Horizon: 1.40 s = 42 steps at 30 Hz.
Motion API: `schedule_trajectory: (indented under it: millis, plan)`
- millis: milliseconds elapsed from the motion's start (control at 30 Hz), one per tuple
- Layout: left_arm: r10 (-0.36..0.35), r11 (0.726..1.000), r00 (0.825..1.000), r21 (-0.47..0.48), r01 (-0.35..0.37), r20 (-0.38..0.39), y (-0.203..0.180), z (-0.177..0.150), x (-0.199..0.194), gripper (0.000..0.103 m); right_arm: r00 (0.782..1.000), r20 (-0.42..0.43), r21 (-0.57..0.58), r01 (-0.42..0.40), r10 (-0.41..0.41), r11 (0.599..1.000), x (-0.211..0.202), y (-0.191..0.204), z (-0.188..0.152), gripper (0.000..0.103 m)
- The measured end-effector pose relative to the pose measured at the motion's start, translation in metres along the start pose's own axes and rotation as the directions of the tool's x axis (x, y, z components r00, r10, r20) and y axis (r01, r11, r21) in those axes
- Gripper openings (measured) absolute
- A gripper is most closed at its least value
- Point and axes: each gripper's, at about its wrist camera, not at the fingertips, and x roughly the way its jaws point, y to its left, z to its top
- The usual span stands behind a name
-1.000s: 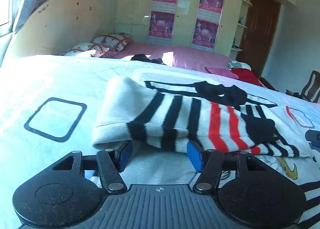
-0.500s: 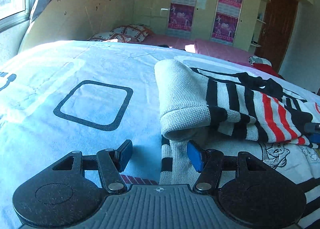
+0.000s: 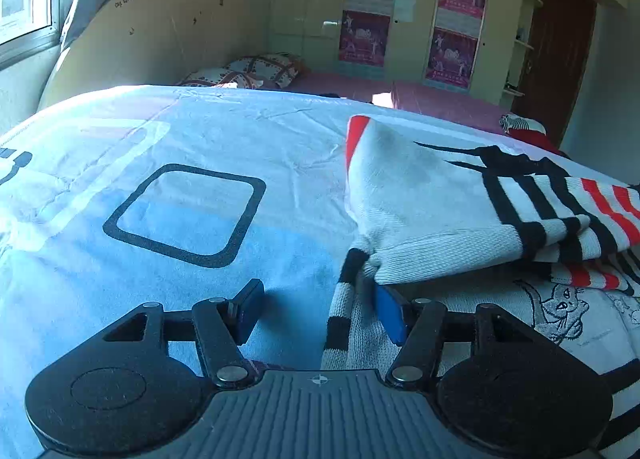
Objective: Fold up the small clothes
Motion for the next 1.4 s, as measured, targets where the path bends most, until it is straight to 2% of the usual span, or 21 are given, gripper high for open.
schedule_trajectory:
  millis: [67,133,300,400,467,500,567,600,733,800,833,900,933,967,1000,1067,1133,1233,1300,1367,1400]
  plan:
    - [-0.001,1.0,1.0,-0.003,0.001,0.0,0.0,0.0,0.001,0.06,0.997,-0.057,-0.016,0.045,-0.046,0.999,0.008,-0.012,-0.005,0.007]
    - [0.0,1.0,1.0,-0.002,0.0,-0.002,-0.001,0.0,0.001,0.06,0.994,-0.102,-0.017,0.038,-0.04,0.999,0.013,-0.018,-0.012,0.007]
    - [-0.016,1.0,1.0,-0.008,0.016,0.002,-0.001,0.004,-0.001,0.06,0.997,-0.081,-0.052,-0.022,0.018,0.998,0.01,-0.008,-0.016,0.008]
    - [-0.008,0.997,1.0,0.081,0.007,0.024,-0.013,0.006,-0.003,0.06,0.995,-0.088,-0.061,-0.054,0.049,0.997,0.012,-0.003,-0.012,0.008]
    - [-0.016,0.996,1.0,0.088,0.014,0.027,-0.016,0.008,0.0,0.06,0.993,-0.104,-0.054,-0.064,0.059,0.996,0.016,-0.001,-0.01,0.013]
    - [-0.027,0.997,0.999,0.069,0.024,0.032,-0.014,0.01,0.0,0.06,0.993,-0.107,-0.059,-0.058,0.052,0.997,0.017,0.0,-0.01,0.013]
    - [-0.077,0.997,0.996,0.002,0.077,0.046,-0.006,0.012,0.001,0.025,0.993,-0.105,-0.063,-0.069,0.063,0.996,0.016,0.003,-0.009,0.008]
    - [-0.112,0.991,0.993,-0.076,0.115,0.039,0.002,0.011,0.003,0.02,0.993,-0.088,-0.065,-0.087,0.082,0.994,0.011,0.006,-0.007,0.008]
    - [-0.158,0.933,0.984,-0.315,0.175,0.078,0.027,-0.006,0.004,0.019,0.987,0.013,-0.083,-0.156,0.158,0.984,-0.011,0.016,-0.003,0.008]
    - [-0.187,0.897,0.98,-0.395,0.198,0.067,0.037,-0.014,0.009,0.02,0.996,0.002,-0.09,-0.089,0.089,0.992,-0.006,0.013,-0.008,0.008]
    - [-0.201,0.89,0.978,-0.405,0.208,0.06,0.039,-0.013,0.01,0.02,0.999,-0.044,-0.081,-0.029,0.025,0.996,0.006,0.006,-0.012,0.008]
    - [-0.216,0.903,0.975,-0.371,0.216,0.042,0.039,-0.011,0.007,0.02,0.978,-0.196,-0.044,0.059,-0.067,0.997,0.031,-0.01,-0.022,0.018]
    - [-0.216,0.909,0.976,-0.358,0.215,0.037,0.041,-0.011,0.003,0.02,0.981,-0.191,-0.003,0.041,-0.041,0.999,0.029,-0.021,-0.026,0.017]
    - [-0.207,0.913,0.978,-0.35,0.207,0.04,0.046,-0.011,-0.003,0.02,0.987,-0.157,0.013,0.046,-0.044,0.999,0.02,-0.025,-0.025,0.024]
    - [-0.187,0.921,0.981,-0.339,0.192,0.048,0.05,-0.011,-0.01,0.02,0.991,-0.118,0.006,0.07,-0.069,0.998,0.01,-0.026,-0.023,0.026]
    - [-0.136,0.949,0.988,-0.278,0.15,0.072,0.052,-0.004,-0.022,0.02,0.997,-0.068,0.002,0.045,-0.045,0.999,-0.004,-0.028,-0.019,0.022]
    - [-0.158,0.967,0.982,-0.187,0.176,0.107,0.036,0.011,-0.025,0.02,0.998,-0.057,-0.026,-0.007,0.006,1.0,-0.008,-0.024,-0.013,0.02]
    - [-0.24,0.967,0.963,-0.062,0.249,0.121,-0.004,0.034,-0.015,0.02,0.996,-0.064,-0.102,-0.066,0.059,0.993,-0.001,-0.008,-0.01,0.02]
    - [-0.316,0.948,0.944,-0.009,0.318,0.089,-0.031,0.042,0.002,0.02,0.992,-0.088,-0.154,-0.107,0.094,0.982,0.009,0.004,-0.01,0.019]
    - [-0.336,0.941,0.941,0.051,0.334,0.027,-0.054,0.039,0.019,0.02,0.988,-0.141,-0.229,-0.101,0.07,0.968,0.022,0.013,-0.017,0.019]
    - [-0.314,0.945,0.949,0.092,0.313,-0.005,-0.061,0.034,0.027,0.02,0.984,-0.176,-0.257,-0.071,0.025,0.964,0.031,0.013,-0.022,0.018]
